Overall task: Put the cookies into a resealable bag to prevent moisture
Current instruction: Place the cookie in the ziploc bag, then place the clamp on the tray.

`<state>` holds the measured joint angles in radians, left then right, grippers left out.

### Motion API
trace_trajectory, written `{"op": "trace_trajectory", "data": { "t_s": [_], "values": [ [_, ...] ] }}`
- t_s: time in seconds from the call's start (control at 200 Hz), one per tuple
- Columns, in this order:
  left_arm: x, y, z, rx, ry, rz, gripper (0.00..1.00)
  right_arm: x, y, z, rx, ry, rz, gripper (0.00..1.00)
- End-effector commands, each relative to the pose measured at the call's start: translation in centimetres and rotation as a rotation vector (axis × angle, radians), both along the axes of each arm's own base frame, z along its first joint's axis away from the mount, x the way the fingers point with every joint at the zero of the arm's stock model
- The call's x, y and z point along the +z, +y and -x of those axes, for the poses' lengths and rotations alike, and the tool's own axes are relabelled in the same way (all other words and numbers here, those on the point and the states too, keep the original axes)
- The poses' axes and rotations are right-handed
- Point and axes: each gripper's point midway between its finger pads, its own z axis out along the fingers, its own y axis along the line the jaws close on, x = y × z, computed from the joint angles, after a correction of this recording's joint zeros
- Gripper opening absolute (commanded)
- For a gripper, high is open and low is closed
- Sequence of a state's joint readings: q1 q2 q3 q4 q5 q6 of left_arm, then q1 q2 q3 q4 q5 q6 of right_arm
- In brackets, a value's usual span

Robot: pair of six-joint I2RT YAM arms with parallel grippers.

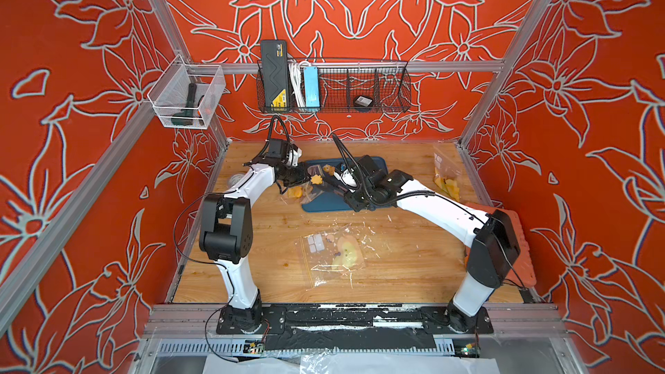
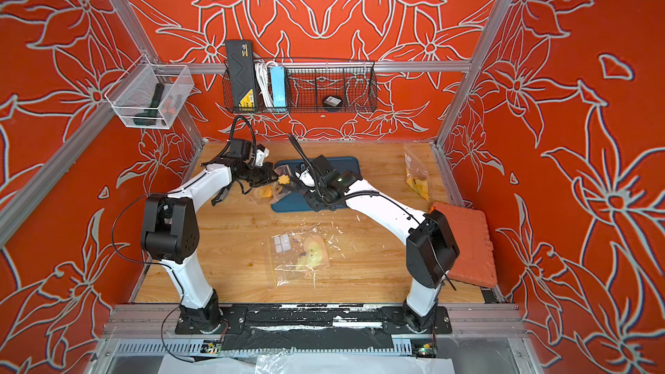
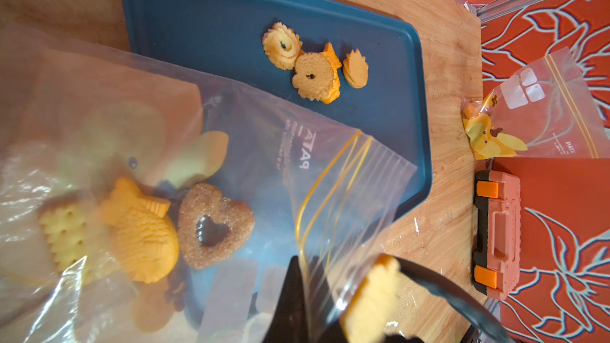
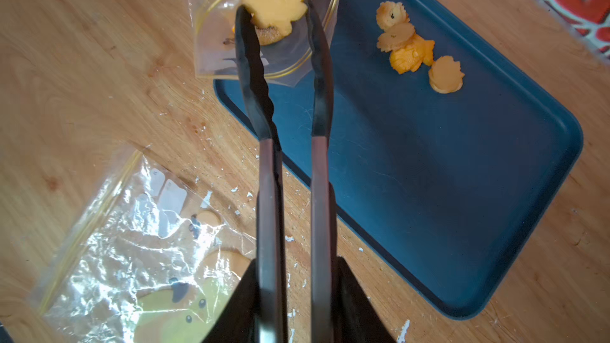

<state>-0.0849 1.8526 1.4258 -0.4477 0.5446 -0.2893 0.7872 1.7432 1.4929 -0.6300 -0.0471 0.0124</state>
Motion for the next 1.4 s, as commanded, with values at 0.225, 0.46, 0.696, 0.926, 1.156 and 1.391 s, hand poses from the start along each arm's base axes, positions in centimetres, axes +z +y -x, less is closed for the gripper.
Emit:
{"op": "trace_trajectory", "data": {
  "t_s": [0.225, 0.46, 0.696, 0.926, 1.156, 1.391],
  "values": [
    [0.3, -0.1, -0.2, -0.012, -0.008, 0.012, 0.0, -1.0, -0.5, -0.5, 0.007, -0.051, 0.149, 0.35],
    [0.3, -0.2, -0.2, -0.015, -0.006, 0.016, 0.0, -1.0, 2.1, -0.7, 0.071, -0.05, 0.182, 0.36],
    [0.2, -0.2, -0.1, -0.018, -0.005, 0.019, 0.0, -0.7, 2.8, -1.1, 0.066, -0.052, 0.178, 0.52],
    [0.3, -0.2, -0.1, -0.015, -0.006, 0.017, 0.0, -0.4, 2.5, -0.8, 0.068, -0.051, 0.183, 0.53],
    [0.3, 0.0, -0.2, -0.007, -0.005, 0.008, 0.0, 2.5, 0.3, 0.5, -0.005, -0.143, 0.054, 0.48],
    [0.5, 0.0, -0.2, -0.006, -0.013, 0.004, 0.0, 0.7, -9.2, -0.4, -0.419, -0.123, -0.008, 0.48]
  ]
}}
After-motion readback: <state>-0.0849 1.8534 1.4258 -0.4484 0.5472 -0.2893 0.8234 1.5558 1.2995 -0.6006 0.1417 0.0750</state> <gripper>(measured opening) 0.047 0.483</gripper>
